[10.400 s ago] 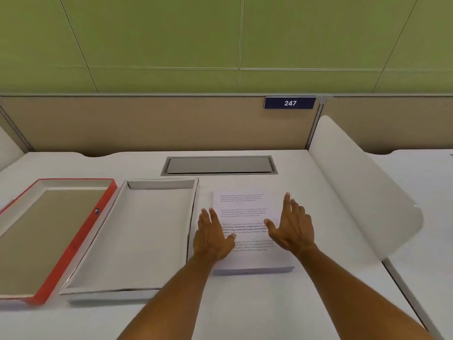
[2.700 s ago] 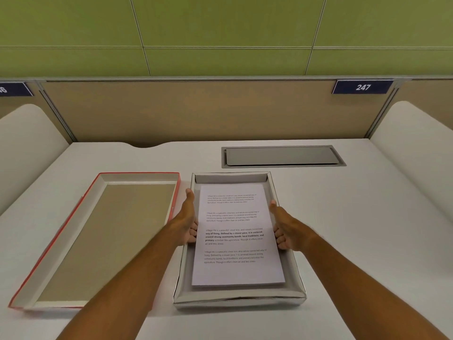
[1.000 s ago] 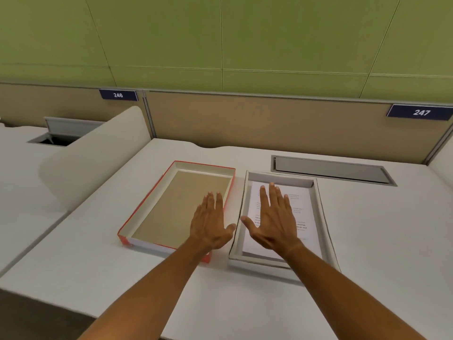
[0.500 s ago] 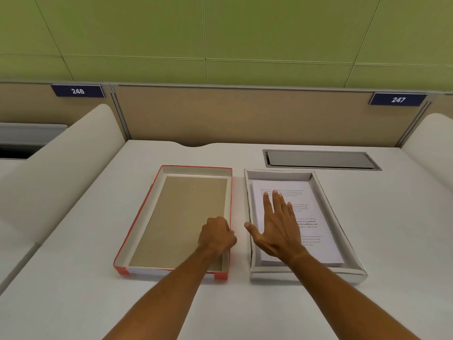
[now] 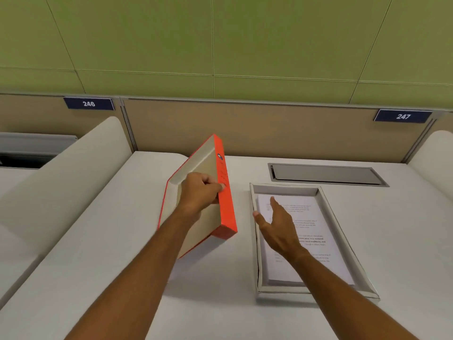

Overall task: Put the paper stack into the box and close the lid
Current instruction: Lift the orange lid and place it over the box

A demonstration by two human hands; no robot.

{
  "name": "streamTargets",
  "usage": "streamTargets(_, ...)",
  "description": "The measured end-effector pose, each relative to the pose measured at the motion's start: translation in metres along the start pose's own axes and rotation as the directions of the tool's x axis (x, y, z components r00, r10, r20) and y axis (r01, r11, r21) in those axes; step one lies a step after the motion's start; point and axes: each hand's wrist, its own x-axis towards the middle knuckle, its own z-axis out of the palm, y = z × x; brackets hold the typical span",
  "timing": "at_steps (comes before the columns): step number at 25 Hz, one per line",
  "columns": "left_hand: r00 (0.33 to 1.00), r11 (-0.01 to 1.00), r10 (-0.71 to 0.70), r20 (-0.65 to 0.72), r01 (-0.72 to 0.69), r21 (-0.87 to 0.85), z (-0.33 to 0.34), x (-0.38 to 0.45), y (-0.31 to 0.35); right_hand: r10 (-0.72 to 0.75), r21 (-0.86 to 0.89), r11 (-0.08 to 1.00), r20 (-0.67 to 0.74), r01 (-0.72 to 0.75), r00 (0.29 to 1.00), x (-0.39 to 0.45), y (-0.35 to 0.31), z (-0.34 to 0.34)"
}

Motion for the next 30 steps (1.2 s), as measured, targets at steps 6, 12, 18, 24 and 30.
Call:
streamTargets(6, 0.996, 0.881, -0.08, 0.042, 0.09, -0.464, -0.049, -0.008, 0.047, 0.251, 0.413, 0.858, 0.182, -0.305, 0.951, 0.016, -0.019, 0.005)
streamTargets(12, 0.941, 0.695, -0.143, 0.307, 0.316, -0.646, -0.064, -0.023, 0.039, 0.279, 0.66, 0.446, 0.539, -0.604, 0.795, 0.012, 0.011, -0.001)
streamTargets(18, 0.934, 0.796, -0.122, 0.335, 0.294, -0.53, -0.059, -0.013, 0.008, 0.275, 0.777, 0.335, 0.46, -0.533, 0.844, 0.014, 0.052, -0.039)
streamTargets(24, 0.885, 0.88, -0.283, 0.369, 0.393, -0.268, -0.024, 0.003, -0.026, 0.328, 0.781, 0.395, 0.372, -0.484, 0.868, 0.014, 0.093, -0.093)
streamTargets(30, 0.834, 0.871, -0.404, 0.376, 0.476, -0.121, 0.032, 0.005, -0.054, 0.421, 0.728, 0.466, 0.318, -0.503, 0.85, 0.01, 0.126, -0.131)
